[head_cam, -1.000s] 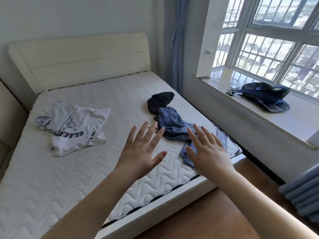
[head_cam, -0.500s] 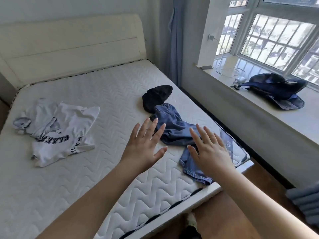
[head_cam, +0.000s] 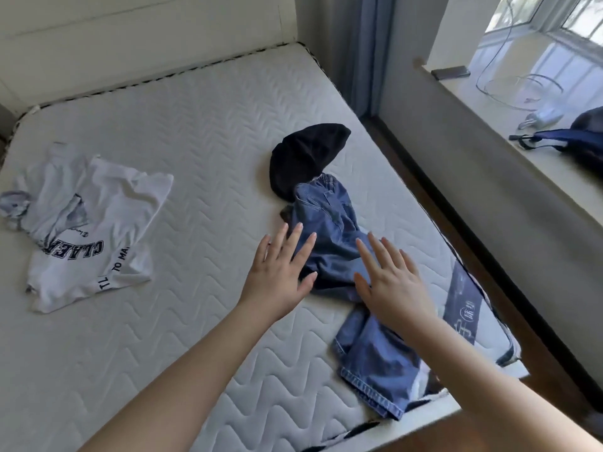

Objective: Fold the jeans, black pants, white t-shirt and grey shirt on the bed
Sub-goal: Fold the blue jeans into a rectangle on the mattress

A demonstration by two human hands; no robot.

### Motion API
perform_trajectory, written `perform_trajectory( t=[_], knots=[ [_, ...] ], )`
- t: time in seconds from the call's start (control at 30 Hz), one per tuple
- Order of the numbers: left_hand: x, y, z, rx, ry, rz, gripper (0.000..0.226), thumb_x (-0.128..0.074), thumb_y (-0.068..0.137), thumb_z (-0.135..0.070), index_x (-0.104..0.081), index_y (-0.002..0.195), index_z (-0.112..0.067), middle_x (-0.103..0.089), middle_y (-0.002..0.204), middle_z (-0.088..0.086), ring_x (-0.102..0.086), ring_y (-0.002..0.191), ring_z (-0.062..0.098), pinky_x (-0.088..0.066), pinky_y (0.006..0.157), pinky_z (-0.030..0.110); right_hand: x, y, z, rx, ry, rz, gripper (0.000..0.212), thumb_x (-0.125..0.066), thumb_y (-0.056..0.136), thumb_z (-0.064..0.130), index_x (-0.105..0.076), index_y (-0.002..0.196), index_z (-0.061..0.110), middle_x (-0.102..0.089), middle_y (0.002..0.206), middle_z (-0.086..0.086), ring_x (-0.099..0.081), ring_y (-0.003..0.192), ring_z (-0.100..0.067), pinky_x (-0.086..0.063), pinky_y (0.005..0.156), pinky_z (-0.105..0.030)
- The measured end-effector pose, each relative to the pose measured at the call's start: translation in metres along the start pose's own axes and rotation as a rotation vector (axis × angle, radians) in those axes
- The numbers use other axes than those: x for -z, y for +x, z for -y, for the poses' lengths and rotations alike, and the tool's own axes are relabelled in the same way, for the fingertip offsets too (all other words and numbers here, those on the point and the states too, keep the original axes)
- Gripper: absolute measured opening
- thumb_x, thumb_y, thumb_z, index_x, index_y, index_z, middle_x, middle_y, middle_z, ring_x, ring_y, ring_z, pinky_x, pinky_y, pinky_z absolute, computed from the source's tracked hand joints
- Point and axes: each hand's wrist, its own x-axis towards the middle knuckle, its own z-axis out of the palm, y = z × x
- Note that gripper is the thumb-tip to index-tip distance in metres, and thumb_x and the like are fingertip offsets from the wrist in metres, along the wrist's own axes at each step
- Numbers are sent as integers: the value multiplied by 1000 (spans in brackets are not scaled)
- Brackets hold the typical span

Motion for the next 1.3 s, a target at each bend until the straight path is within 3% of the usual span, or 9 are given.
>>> perform_trajectory(
  t=[0.3, 0.57, 0.67, 0.77, 0.87, 0.93, 1.03, 1.17, 1.3],
  knots=[
    [-157, 102, 10, 148, -83, 200, 71, -36, 96, -53, -5, 155, -29, -3, 164, 5, -2, 150, 27, -7, 119, 45, -131, 135, -67, -4, 28, 147, 66, -30, 99, 50, -8, 157, 25, -4, 164, -1, -7, 150, -22, -10, 120, -40],
    [-276, 134, 11, 365, -235, 349, 80, -49, 92, -50, 1, 154, -38, 6, 162, 15, -11, 146, 36, -28, 111, 48, -239, 199, -93, -18, 13, 359, 75, -41, 97, 47, -1, 156, 24, 2, 164, -1, -3, 149, -23, -11, 119, -45],
    [-300, 145, 10, 625, -595, 315, 94, -63, 90, -38, 4, 154, -33, -8, 158, 24, -26, 141, 37, -36, 109, 43, -263, 220, -99, -49, 53, 409, 80, -47, 96, 46, 3, 156, 26, 3, 164, 0, -1, 149, -22, -12, 119, -49],
    [-315, 151, 8, 979, -1221, 153, 99, -69, 87, -15, 3, 155, -21, -43, 146, 11, -52, 124, 26, -45, 103, 39, -282, 229, -108, -82, 37, 507, 80, -50, 97, 42, 0, 156, 19, -21, 158, -2, -19, 144, -24, -24, 114, -48],
    [-327, 154, 1, 1200, -1466, 196, 56, -61, 91, -6, -34, 139, -15, -64, 99, 7, -62, 76, 13, -53, 64, 25, -295, 221, -116, -57, -31, 493, 57, -44, 98, 19, -22, 151, 15, -44, 141, -6, -41, 129, -27, -38, 98, -41],
    [-326, 155, -6, 1195, -1481, 252, 10, -53, 92, -2, -52, 101, -7, -55, 73, 5, -49, 56, 11, -42, 52, 21, -298, 214, -119, -40, -29, 445, 47, -37, 95, 4, -39, 141, 14, -51, 130, -8, -48, 120, -28, -42, 89, -39],
    [-315, 152, -12, 1150, -1516, 199, 20, -47, 90, 1, -46, 75, -11, -44, 59, 3, -39, 49, 11, -36, 46, 20, -295, 199, -119, -17, 19, 436, 41, -35, 93, 0, -53, 127, 13, -57, 120, -8, -54, 110, -29, -44, 82, -38],
    [-283, 132, -13, 1081, -1484, 135, 19, -48, 89, -1, -45, 73, -13, -45, 61, 2, -40, 49, 10, -35, 47, 20, -281, 168, -110, -67, 189, 397, 31, -40, 93, 7, -57, 118, 12, -60, 115, -10, -56, 105, -33, -46, 84, -39],
    [-238, 96, -19, 970, -1446, 70, 26, -47, 88, 1, -61, 105, -12, -68, 95, -1, -60, 82, 4, -46, 70, 19, -255, 124, -94, -94, 416, 425, 9, -48, 85, 11, -43, 80, 18, -61, 87, -8, -56, 83, -31, -35, 65, -33]
  ],
)
